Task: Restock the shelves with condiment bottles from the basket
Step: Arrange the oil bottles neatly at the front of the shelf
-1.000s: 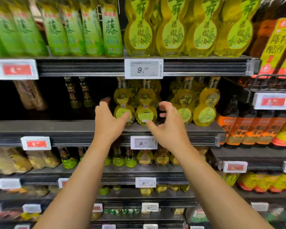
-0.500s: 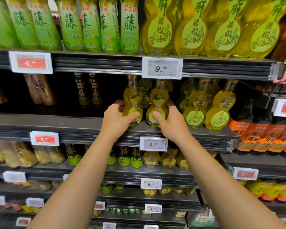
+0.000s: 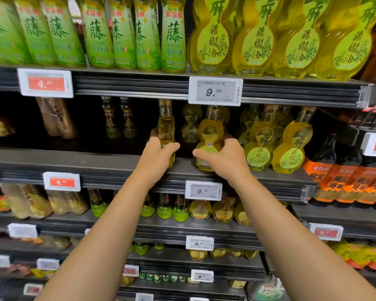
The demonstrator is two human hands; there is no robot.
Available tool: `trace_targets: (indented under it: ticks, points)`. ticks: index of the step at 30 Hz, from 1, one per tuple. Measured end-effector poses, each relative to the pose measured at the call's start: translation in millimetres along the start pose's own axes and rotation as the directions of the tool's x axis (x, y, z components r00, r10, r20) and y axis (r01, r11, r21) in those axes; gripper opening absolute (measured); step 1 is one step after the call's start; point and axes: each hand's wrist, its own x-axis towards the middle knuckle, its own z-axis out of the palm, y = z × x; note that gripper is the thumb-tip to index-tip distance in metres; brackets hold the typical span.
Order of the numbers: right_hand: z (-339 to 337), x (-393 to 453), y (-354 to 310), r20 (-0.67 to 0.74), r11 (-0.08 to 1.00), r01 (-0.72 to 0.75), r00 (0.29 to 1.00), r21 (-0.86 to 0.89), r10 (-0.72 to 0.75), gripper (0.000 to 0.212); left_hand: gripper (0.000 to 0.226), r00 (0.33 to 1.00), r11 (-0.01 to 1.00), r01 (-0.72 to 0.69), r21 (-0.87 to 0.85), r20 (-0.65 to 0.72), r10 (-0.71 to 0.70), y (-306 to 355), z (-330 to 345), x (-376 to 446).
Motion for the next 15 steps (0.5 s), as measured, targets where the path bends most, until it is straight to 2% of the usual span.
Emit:
trace_targets:
  ticks: [2, 4, 5, 7, 9, 10, 12, 15]
  points:
    - [-4, 1, -2, 0.076, 0.992, -0.045, 0.996, 0.119, 0.036, 0.037, 0.011, 0.999, 0.997, 0.040, -0.072, 0.002, -0.039, 5, 0, 3]
    - [-6, 0, -3, 0.153, 0.981, -0.060, 0.988, 0.187, 0.031, 0.033, 0.016, 0.995, 0.989, 0.094, -0.114, -0.015, -0.096, 7, -1, 7]
    - [-6, -1, -3, 0.161, 0.978, -0.057, 0.987, 0.199, 0.025, 0.034, 0.015, 0.996, 0.991, 0.085, -0.106, -0.016, -0.087, 5, -1, 6]
    - [-5, -5, -2, 0.107, 0.989, -0.038, 0.994, 0.142, 0.022, 0.052, 0.005, 1.000, 0.998, 0.021, -0.058, -0.004, -0.022, 3, -2, -1]
    - [0, -10, -1, 0.003, 0.997, -0.010, 1.000, -0.076, 0.010, 0.075, 0.019, 1.000, 0.999, -0.014, -0.031, 0.012, 0.015, 0, -3, -6]
    - [2, -11, -1, -0.040, 0.987, 0.003, 0.999, -0.163, -0.010, 0.079, 0.031, 1.000, 1.000, -0.021, -0.021, 0.016, 0.021, -1, -3, -6]
    - [3, -14, -2, -0.089, 0.976, 0.021, 0.995, -0.217, -0.041, 0.075, 0.047, 0.999, 0.998, -0.045, 0.039, 0.017, 0.044, -2, -2, -4]
    - [-3, -15, -1, -0.087, 0.975, 0.032, 0.995, -0.221, -0.052, 0.068, 0.062, 0.997, 0.983, -0.077, 0.168, -0.003, 0.079, -3, 0, -4]
